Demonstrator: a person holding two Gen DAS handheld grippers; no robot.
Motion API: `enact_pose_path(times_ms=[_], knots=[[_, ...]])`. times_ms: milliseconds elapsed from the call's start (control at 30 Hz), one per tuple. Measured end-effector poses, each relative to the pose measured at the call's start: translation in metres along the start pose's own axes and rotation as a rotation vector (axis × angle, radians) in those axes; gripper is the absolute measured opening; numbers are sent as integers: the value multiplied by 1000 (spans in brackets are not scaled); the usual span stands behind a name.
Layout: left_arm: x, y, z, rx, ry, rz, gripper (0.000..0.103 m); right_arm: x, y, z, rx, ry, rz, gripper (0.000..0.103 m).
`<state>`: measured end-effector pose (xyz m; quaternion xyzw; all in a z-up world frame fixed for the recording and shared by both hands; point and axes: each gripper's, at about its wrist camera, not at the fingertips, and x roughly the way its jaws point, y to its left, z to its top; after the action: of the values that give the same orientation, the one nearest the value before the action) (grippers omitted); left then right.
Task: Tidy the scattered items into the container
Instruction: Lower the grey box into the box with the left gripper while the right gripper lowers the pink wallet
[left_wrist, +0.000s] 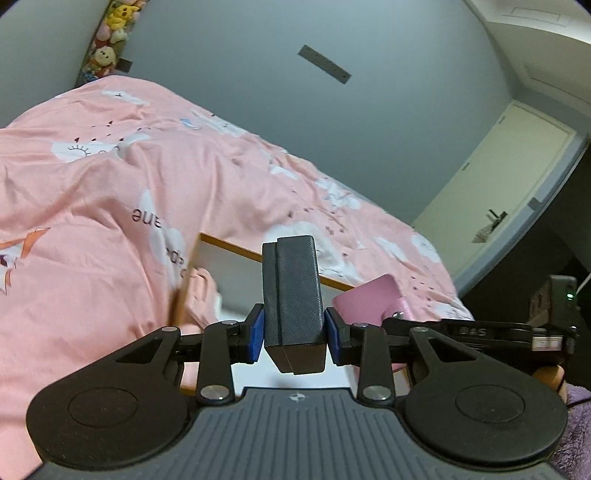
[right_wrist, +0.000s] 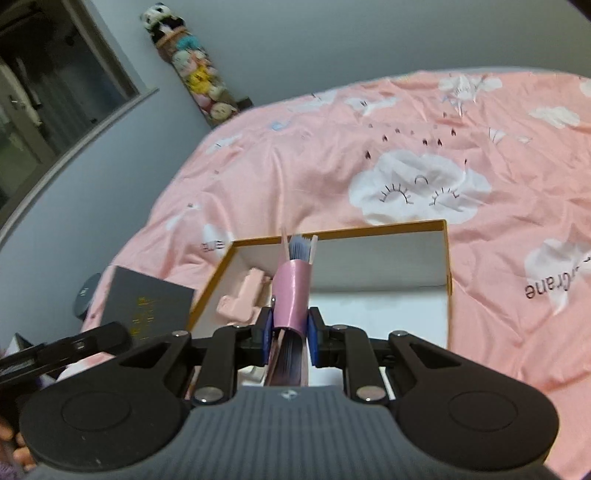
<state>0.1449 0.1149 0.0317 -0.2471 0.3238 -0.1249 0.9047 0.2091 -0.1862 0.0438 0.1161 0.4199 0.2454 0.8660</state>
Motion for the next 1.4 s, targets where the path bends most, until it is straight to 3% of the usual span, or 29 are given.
enact_pose_path(times_ms=[333,533,733,933,1133,1400], knots=[[52,27,14,22,46,40,39,128,-15,19,138,170,-34,21],[67,43,18,19,55,43,39,176,-21,18,238,227,-27,21],[74,52,19,10,57,37,39,201,-24,15,305,272,3,22],[79,56,20,-1,66,25,39,212,-25,12,292,320,-21,23],[82,56,17,1,75,21,39,215,-30,12,265,357,-115,33],[87,57,20,-11,85,18,39,217,-31,10,261,367,-116,34]])
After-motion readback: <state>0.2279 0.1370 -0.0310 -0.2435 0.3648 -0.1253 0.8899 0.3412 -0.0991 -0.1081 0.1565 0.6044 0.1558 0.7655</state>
